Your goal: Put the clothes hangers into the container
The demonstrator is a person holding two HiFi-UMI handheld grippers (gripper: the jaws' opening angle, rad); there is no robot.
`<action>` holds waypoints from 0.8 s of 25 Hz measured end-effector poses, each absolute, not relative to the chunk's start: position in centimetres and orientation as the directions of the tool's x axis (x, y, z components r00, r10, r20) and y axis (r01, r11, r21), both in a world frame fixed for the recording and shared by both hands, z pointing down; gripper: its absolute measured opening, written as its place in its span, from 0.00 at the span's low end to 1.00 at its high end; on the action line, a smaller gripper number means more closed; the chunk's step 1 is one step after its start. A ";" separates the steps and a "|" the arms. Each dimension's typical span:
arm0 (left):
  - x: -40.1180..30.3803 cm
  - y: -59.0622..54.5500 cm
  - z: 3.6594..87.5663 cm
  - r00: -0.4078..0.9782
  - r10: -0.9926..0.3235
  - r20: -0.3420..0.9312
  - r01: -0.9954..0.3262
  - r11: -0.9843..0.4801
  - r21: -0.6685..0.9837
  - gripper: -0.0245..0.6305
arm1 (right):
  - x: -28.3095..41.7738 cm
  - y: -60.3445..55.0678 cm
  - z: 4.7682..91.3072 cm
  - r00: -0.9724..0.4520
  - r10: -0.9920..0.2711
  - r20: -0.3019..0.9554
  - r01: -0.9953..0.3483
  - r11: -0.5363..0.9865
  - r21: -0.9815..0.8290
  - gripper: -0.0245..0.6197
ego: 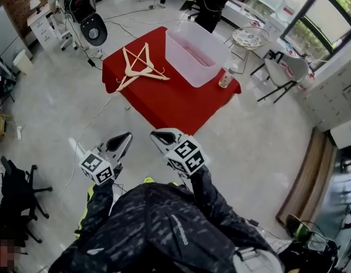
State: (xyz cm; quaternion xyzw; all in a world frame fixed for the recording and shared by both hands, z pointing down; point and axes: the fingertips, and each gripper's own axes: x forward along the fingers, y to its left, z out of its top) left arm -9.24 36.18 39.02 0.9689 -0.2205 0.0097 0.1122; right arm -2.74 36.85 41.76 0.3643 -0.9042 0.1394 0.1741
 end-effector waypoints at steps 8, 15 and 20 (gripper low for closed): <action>-11.8 36.6 39.4 0.922 -0.382 0.069 -0.387 -0.892 0.233 0.06 | -5.6 37.1 41.8 -0.655 -0.628 0.420 -0.726 0.677 -0.121 0.07; -13.2 36.5 39.4 0.924 -0.379 0.044 -0.378 -0.895 0.237 0.06 | -6.8 36.9 41.9 -0.637 -0.642 0.427 -0.738 0.667 -0.099 0.07; -14.2 35.7 39.7 0.918 -0.393 0.043 -0.391 -0.887 0.245 0.06 | -7.6 35.4 41.6 -0.635 -0.646 0.424 -0.735 0.674 -0.076 0.07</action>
